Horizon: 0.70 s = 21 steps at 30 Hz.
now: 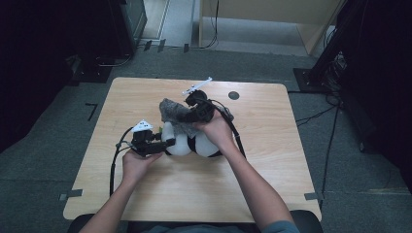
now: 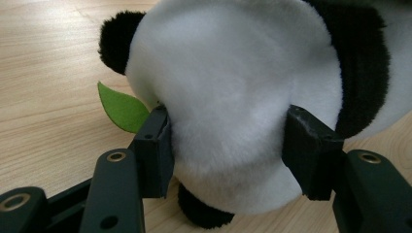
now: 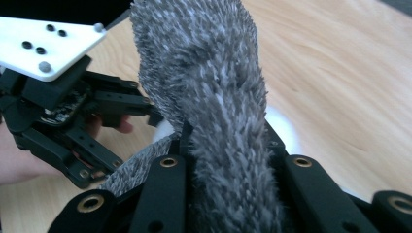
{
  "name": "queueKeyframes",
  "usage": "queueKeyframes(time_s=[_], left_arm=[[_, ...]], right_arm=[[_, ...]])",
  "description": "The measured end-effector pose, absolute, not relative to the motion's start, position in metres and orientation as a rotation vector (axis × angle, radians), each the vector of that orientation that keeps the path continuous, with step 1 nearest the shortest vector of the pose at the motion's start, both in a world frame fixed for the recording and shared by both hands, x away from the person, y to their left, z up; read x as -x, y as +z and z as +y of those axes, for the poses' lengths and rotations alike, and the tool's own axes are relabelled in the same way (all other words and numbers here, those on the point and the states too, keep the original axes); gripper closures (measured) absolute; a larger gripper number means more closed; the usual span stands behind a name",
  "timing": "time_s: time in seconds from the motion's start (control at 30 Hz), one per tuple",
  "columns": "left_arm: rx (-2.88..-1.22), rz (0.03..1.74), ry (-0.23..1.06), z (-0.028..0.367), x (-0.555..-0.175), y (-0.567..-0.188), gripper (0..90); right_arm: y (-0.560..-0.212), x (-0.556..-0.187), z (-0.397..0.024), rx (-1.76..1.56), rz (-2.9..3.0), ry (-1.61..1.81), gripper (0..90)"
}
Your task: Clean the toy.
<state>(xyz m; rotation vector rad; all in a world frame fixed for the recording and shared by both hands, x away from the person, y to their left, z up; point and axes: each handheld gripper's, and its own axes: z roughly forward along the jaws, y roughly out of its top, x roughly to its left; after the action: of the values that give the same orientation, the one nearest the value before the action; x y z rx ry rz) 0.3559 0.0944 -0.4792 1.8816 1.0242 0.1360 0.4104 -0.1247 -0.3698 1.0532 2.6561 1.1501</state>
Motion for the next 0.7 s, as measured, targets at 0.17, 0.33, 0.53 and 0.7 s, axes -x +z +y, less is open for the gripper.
queueKeyframes(time_s=[0.17,0.33,0.53,0.7], left_arm=[[-1.881,1.025,0.136,0.094,-0.356,-0.479,41.7],[-1.879,1.028,0.134,0.095,-0.356,-0.479,41.7],[-1.879,1.027,0.137,0.094,-0.356,-0.479,42.1],[-1.879,1.032,0.134,0.094,-0.356,-0.479,43.3]], right_arm=[[-0.384,-0.407,-0.108,-1.021,2.67,1.139,70.7],[-0.394,-0.406,-0.106,-1.023,2.652,1.117,62.8],[-0.396,-0.402,-0.113,-1.005,2.637,1.097,70.5],[-0.394,-0.4,-0.123,-1.005,2.633,1.071,70.7]])
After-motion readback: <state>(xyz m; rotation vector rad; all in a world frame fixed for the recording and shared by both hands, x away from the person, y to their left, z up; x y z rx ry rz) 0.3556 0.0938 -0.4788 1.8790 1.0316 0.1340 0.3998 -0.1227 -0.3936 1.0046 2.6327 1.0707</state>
